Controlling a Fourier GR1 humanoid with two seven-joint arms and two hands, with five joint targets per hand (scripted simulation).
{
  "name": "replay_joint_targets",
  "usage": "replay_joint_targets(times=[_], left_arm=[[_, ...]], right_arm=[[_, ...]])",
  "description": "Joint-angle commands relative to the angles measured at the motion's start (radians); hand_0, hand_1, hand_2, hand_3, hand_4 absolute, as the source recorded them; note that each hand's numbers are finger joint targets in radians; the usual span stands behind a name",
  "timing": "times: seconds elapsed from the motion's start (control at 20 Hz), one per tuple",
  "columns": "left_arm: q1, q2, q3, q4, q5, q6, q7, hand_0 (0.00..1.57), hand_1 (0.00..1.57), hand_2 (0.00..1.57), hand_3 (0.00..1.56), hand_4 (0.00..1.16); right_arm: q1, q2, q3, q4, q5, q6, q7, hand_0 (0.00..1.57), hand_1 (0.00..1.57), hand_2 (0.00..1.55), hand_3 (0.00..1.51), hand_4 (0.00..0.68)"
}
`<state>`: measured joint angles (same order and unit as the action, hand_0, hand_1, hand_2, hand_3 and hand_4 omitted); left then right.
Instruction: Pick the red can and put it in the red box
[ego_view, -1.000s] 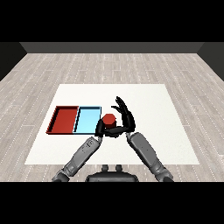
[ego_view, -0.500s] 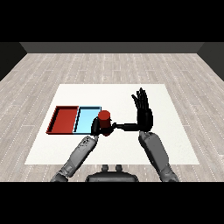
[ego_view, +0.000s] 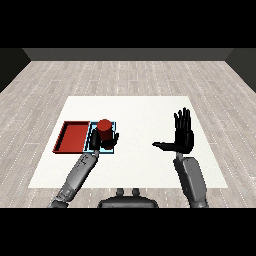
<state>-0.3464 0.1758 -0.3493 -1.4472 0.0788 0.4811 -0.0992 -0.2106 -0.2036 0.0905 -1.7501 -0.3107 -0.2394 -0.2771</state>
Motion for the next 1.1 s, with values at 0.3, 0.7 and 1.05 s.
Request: replay_joint_targets(times=[0.3,0.7,1.05], left_arm=[[0.016,0.154,0.124,0.018,-0.086,-0.023,0.033,1.57,1.57,1.56,1.43,1.13],[-0.196,0.245,0.263,0.437,-0.107,-0.094,0.075,1.53,1.53,1.46,1.44,1.08],[-0.196,0.277,0.369,0.79,-0.107,-0.096,-0.069,1.57,1.57,1.57,1.49,1.09]], right_arm=[[0.222,-0.015,-0.035,0.125,0.022,0.101,-0.134,0.0,0.0,0.0,0.0,0.0],[0.239,0.004,-0.057,0.217,0.008,0.138,-0.183,0.0,0.0,0.0,0.0,0.0],[0.151,-0.014,-0.095,0.334,0.034,0.158,-0.239,0.0,0.0,0.0,0.0,0.0]])
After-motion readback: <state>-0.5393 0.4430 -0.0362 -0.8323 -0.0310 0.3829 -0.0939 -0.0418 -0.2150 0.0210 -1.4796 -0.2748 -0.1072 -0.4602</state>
